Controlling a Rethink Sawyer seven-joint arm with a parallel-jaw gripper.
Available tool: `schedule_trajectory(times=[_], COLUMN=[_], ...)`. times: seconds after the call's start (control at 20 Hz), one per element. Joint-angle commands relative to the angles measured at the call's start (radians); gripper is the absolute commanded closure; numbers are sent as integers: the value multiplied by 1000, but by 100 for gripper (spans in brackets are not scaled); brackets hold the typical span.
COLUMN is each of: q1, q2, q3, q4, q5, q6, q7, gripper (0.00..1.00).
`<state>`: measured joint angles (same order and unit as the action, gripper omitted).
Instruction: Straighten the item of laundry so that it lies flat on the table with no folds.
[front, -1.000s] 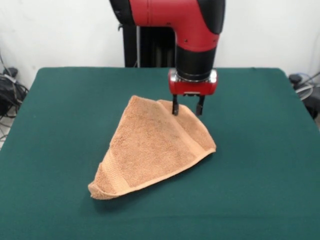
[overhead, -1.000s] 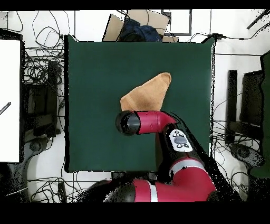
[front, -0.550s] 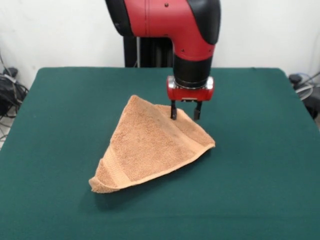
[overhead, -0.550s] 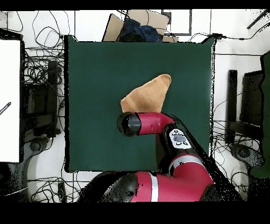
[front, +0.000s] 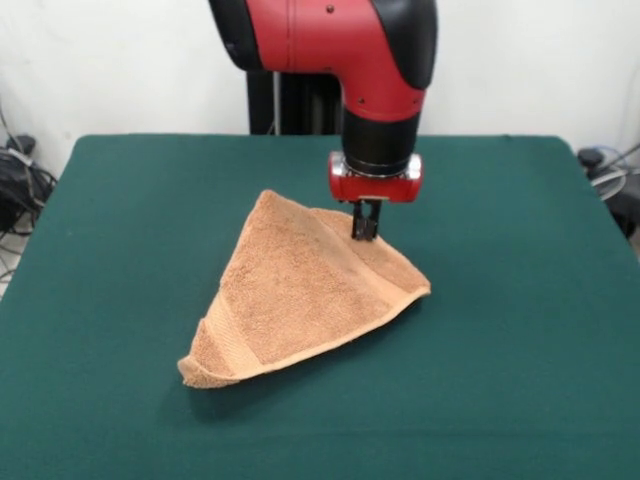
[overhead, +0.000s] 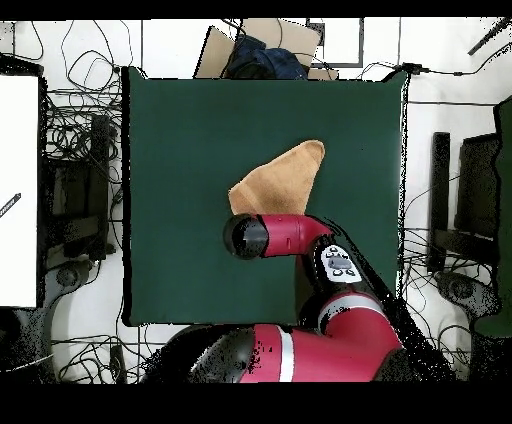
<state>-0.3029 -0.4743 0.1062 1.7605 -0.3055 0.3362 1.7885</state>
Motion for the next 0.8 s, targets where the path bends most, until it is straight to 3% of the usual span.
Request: schedule_trajectory(times=[0.05, 0.4, 0.45, 0.8], q1=[34, 34, 21, 41], q2=[9, -12, -6, -6], q3=[-15, -10, 1, -22], q4=[-60, -33, -27, -36], q5=[2, 13, 19, 7], q6=[-63, -68, -68, -89], q7=[140, 147, 145, 153], gripper=[100, 100, 0, 0])
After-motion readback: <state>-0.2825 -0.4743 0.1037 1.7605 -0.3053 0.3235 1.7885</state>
